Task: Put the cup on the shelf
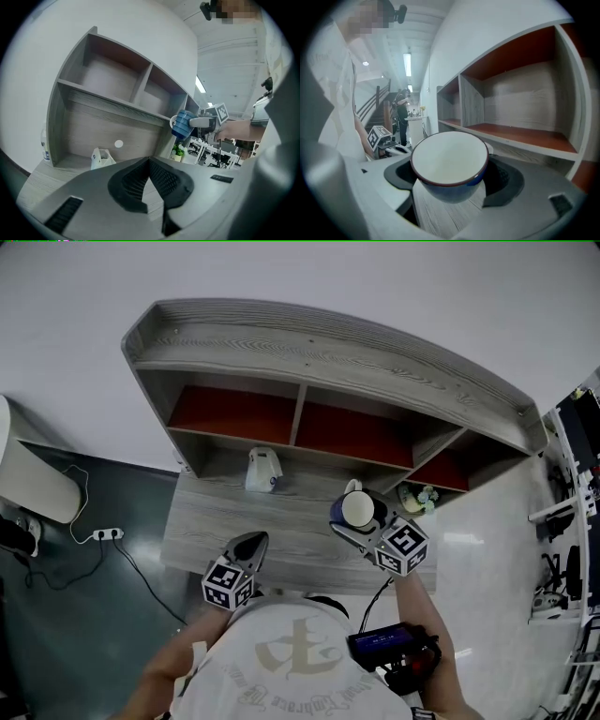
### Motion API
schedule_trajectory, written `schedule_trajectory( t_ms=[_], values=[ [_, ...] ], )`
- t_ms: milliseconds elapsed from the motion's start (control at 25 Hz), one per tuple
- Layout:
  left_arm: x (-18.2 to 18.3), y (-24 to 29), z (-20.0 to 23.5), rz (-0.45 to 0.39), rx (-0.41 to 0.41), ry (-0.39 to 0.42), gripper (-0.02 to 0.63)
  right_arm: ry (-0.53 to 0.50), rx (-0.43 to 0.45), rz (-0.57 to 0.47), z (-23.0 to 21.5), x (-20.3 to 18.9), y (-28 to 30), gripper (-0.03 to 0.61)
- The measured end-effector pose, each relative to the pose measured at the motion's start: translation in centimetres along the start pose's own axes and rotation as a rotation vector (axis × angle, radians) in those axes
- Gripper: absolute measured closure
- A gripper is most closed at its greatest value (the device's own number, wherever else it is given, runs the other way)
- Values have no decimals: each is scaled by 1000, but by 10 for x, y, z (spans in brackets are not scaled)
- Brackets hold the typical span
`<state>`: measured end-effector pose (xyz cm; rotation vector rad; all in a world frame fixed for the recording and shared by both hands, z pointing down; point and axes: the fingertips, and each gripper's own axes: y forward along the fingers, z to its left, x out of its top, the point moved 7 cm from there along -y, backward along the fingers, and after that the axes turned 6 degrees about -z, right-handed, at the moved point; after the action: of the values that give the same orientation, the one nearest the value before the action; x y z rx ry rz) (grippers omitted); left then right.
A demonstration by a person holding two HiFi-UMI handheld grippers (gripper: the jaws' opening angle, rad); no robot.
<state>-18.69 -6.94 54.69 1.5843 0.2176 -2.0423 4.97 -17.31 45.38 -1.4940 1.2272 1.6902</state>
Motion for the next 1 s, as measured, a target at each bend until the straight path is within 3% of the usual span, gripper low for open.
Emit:
schedule_trajectory(
  t_ms=[640,1000],
  values=[
    [2,-3,3,-2,4,-5,612,-25,-23,-81,-40,84,7,172],
    [6,-7,8,-11,20,-4,612,-8,-163,-63,-75,108,34,172]
  ],
)
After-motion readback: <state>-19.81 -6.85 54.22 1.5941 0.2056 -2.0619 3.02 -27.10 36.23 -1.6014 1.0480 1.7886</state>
